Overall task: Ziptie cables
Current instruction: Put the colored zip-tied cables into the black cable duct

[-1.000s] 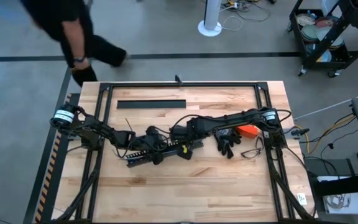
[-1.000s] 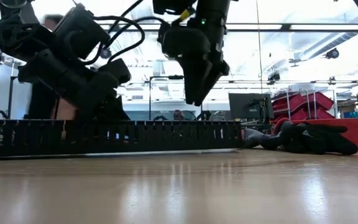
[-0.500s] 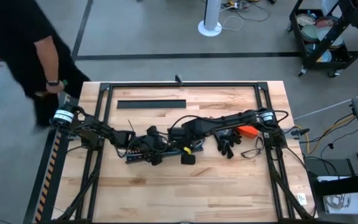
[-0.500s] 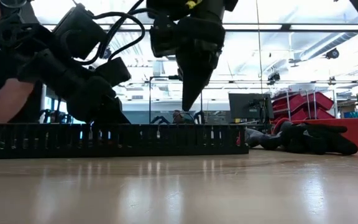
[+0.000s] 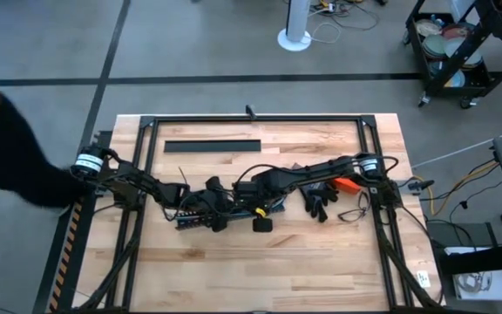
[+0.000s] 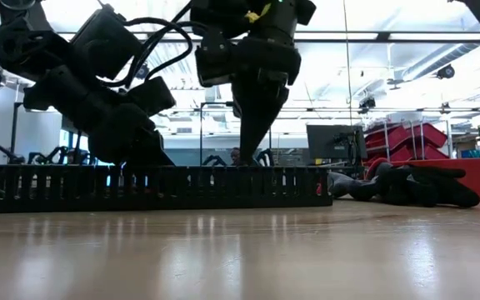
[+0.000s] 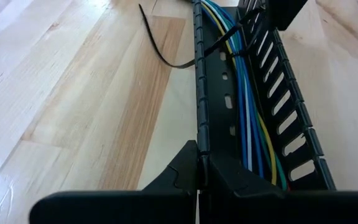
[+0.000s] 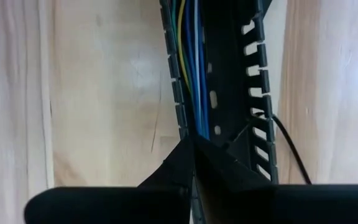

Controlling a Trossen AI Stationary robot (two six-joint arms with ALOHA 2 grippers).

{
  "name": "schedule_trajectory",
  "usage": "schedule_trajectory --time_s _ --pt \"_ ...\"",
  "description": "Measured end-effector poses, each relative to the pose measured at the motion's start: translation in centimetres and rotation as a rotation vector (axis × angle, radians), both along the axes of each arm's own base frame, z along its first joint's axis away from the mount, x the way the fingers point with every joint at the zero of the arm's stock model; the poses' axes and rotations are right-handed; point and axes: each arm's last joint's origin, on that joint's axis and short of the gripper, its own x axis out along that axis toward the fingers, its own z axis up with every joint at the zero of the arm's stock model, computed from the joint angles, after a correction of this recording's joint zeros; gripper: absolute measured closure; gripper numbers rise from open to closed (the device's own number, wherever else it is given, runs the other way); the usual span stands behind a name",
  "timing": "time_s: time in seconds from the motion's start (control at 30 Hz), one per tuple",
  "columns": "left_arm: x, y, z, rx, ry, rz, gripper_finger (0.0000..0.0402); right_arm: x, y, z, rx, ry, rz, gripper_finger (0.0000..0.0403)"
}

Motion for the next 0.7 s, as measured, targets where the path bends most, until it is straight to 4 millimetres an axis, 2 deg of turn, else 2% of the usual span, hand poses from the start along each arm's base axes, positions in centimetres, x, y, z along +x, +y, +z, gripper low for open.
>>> schedule_trajectory --time_s 0.23,0.4,0.53,0.7 --pt "0.0 0.0 0.0 0.001 -0.001 -0.001 0.0402 -0.4 0.0 1.9 -0.003 -0.039 -0.011 0.0403" --pt "0.0 0.0 0.0 0.003 -0.001 -0.003 0.0402 0.0 -0.1 0.9 -0.006 -0.032 -0.004 0.0403" --pt "0.0 0.0 0.0 0.003 0.000 -0.003 0.0402 0.3 -0.1 -0.7 -0.014 0.000 0.005 0.0403" --pt "0.0 0.0 0.0 0.003 -0.001 -0.003 0.0402 0.2 -0.1 -0.4 -0.019 -0.010 0.006 0.0403"
